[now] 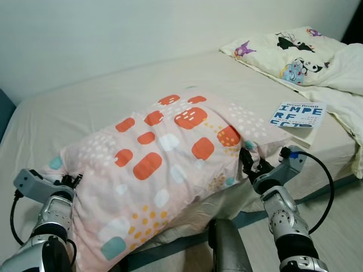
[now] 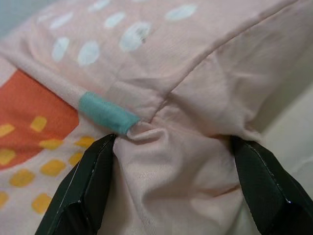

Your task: Clean up the room

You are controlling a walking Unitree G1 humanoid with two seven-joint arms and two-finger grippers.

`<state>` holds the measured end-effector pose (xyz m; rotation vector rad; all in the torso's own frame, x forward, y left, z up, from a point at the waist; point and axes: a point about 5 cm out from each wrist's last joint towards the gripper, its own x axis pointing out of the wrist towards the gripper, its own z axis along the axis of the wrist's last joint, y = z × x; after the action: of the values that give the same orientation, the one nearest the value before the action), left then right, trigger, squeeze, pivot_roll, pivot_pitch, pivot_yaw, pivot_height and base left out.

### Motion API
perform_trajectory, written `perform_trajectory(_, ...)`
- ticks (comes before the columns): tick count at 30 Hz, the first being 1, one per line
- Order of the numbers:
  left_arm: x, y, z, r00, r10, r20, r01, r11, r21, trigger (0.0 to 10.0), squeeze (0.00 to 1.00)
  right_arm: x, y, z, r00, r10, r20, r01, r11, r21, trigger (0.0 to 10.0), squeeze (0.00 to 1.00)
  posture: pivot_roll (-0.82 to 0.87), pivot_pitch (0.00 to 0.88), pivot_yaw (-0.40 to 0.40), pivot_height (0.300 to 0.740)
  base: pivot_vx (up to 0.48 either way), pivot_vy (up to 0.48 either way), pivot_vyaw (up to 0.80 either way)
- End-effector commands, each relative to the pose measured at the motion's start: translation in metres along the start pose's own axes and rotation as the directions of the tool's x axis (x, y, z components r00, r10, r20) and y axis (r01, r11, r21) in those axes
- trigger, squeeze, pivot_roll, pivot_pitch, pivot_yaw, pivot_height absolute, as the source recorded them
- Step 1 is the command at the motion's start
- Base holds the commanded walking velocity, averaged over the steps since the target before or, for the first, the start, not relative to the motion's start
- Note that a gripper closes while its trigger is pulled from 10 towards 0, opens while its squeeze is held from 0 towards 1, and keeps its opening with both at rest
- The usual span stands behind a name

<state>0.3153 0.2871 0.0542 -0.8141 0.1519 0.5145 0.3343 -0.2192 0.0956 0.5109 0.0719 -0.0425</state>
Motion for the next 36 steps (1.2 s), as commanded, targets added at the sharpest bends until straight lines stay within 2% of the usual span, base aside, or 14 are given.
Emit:
perform_trajectory(1,-0.008,0.011,-0.028,0.994,0.016,-0.108,-0.014,1.000,0.018,0.0,0.00,-0.005,-0.005,-0.013,0.997,-0.040,-0.063,0.040,0.999,-0.004,10.0,0.00,-0.15,0.137,0.053,0.550,0.000,0.000,0.00)
perform_trajectory(8,-0.014,-0.001,-0.054,0.980,-0.061,-0.188,0.061,0.998,-0.006,0.0,0.00,0.000,-0.015,-0.009,0.994,-0.106,-0.019,0.107,0.993,0.041,10.0,0.00,-0.13,0.147,0.051,0.550,0.000,0.000,0.00)
perform_trajectory(17,-0.020,-0.013,-0.073,0.963,-0.151,-0.224,0.136,0.987,-0.081,0.0,0.00,0.018,-0.018,0.020,0.992,-0.087,0.096,0.066,0.976,0.210,10.0,0.00,-0.08,0.171,0.037,0.550,0.000,0.000,0.00)
perform_trajectory(20,-0.024,-0.027,-0.078,0.940,-0.265,-0.217,0.234,0.960,-0.156,0.0,0.00,0.026,-0.010,0.031,0.991,-0.041,0.124,0.004,0.958,0.286,10.0,0.00,-0.01,0.219,0.014,0.550,0.000,0.000,0.00)
perform_trajectory(22,-0.034,-0.043,-0.075,0.896,-0.401,-0.189,0.357,0.905,-0.232,0.0,0.00,0.033,0.002,0.037,0.989,0.025,0.148,-0.074,0.940,0.334,10.0,0.00,0.04,0.265,-0.002,0.550,0.000,0.000,0.00)
perform_trajectory(24,-0.034,-0.043,-0.075,0.896,-0.401,-0.189,0.357,0.905,-0.232,0.0,0.00,0.033,0.002,0.037,0.989,0.025,0.148,-0.074,0.940,0.334,10.0,0.00,0.04,0.265,-0.002,0.550,0.000,0.000,0.00)
perform_trajectory(28,-0.056,-0.060,-0.065,0.835,-0.527,-0.160,0.468,0.833,-0.295,0.0,0.00,0.038,0.012,0.040,0.986,0.064,0.156,-0.116,0.929,0.351,10.0,0.00,0.09,0.318,-0.018,0.550,0.000,0.000,0.00)
perform_trajectory(29,-0.071,-0.072,-0.058,0.788,-0.598,-0.146,0.528,0.778,-0.341,0.0,0.00,0.041,0.017,0.042,0.984,0.071,0.164,-0.128,0.920,0.370,10.0,0.00,0.12,0.353,-0.027,0.550,0.000,0.000,0.00)
perform_trajectory(30,-0.071,-0.072,-0.058,0.788,-0.598,-0.146,0.528,0.778,-0.341,0.0,0.00,0.041,0.017,0.042,0.984,0.071,0.164,-0.128,0.920,0.370,10.0,0.00,0.12,0.353,-0.027,0.550,0.000,0.000,0.00)
perform_trajectory(32,-0.097,-0.092,-0.051,0.697,-0.704,-0.134,0.611,0.681,-0.404,0.0,0.00,0.046,0.027,0.048,0.978,0.090,0.187,-0.162,0.897,0.412,10.0,0.00,0.15,0.380,-0.031,0.550,0.000,0.000,0.00)
perform_trajectory(33,-0.097,-0.092,-0.051,0.697,-0.704,-0.134,0.611,0.681,-0.404,0.0,0.00,0.046,0.027,0.048,0.978,0.090,0.187,-0.162,0.897,0.412,10.0,0.00,0.15,0.380,-0.031,0.550,0.000,0.000,0.00)
perform_trajectory(34,-0.122,-0.112,-0.047,0.594,-0.794,-0.130,0.672,0.579,-0.462,0.0,0.00,0.053,0.046,0.057,0.961,0.152,0.231,-0.244,0.859,0.450,10.0,0.00,0.17,0.407,-0.038,0.550,0.000,0.000,0.00)
perform_trajectory(35,-0.122,-0.112,-0.047,0.594,-0.794,-0.130,0.672,0.579,-0.462,0.0,0.00,0.053,0.046,0.057,0.961,0.152,0.231,-0.244,0.859,0.450,10.0,0.00,0.17,0.407,-0.038,0.550,0.000,0.000,0.00)
perform_trajectory(36,-0.132,-0.121,-0.046,0.552,-0.824,-0.126,0.690,0.536,-0.486,0.0,0.00,0.055,0.055,0.062,0.951,0.181,0.253,-0.284,0.836,0.470,10.0,0.00,0.17,0.407,-0.038,0.550,0.000,0.000,0.00)
